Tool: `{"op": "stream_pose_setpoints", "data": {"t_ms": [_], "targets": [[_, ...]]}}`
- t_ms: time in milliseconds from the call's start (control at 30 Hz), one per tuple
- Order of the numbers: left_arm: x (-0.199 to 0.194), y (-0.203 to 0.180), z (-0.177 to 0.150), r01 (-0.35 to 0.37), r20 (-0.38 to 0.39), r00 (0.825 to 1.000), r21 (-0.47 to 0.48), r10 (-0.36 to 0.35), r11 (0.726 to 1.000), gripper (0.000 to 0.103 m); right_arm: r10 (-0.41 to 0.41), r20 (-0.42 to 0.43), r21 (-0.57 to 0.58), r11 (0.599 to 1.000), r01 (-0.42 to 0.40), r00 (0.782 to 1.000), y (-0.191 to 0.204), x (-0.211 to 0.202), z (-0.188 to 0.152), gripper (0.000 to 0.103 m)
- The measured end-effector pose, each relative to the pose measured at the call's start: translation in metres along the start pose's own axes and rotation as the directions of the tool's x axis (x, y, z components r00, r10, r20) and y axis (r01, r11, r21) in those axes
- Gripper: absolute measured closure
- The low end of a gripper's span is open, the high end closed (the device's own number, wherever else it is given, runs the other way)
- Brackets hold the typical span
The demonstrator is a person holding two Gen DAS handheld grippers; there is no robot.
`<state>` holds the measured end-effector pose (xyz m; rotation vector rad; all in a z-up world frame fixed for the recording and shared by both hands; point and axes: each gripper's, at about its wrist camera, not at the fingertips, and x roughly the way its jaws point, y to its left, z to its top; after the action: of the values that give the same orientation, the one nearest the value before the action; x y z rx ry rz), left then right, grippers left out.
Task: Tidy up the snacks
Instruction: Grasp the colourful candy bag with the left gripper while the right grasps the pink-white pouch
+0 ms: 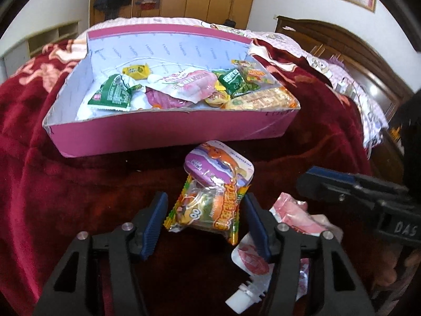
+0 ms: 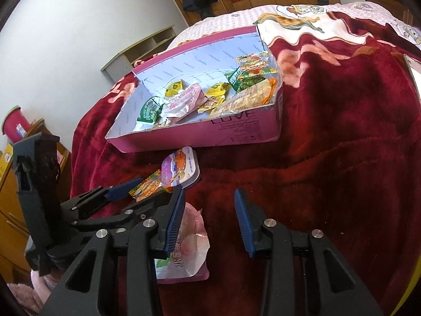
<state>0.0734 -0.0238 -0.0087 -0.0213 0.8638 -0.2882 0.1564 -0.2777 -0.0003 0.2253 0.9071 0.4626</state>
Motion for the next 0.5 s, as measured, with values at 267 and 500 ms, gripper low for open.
{"op": "stream_pose_setpoints", "data": {"t_ms": [267,500], "targets": [[-0.006,0.002,-0.002,0.000,0.012,1.000,-0.004,0.000,1.000,0.058,0.003,-0.004,-0.009,1.000,-0.003,1.000,0.003,-0.002,-0.003,0.063],[-0.023,0.015,-0.001,-0.027,0.042,0.999,-0.039,0.028,0.999,0.061,0.028,-0.004,-0.034,0.999,-0.029,1.000,0.010,-0.008,-0.006,0.054]]}}
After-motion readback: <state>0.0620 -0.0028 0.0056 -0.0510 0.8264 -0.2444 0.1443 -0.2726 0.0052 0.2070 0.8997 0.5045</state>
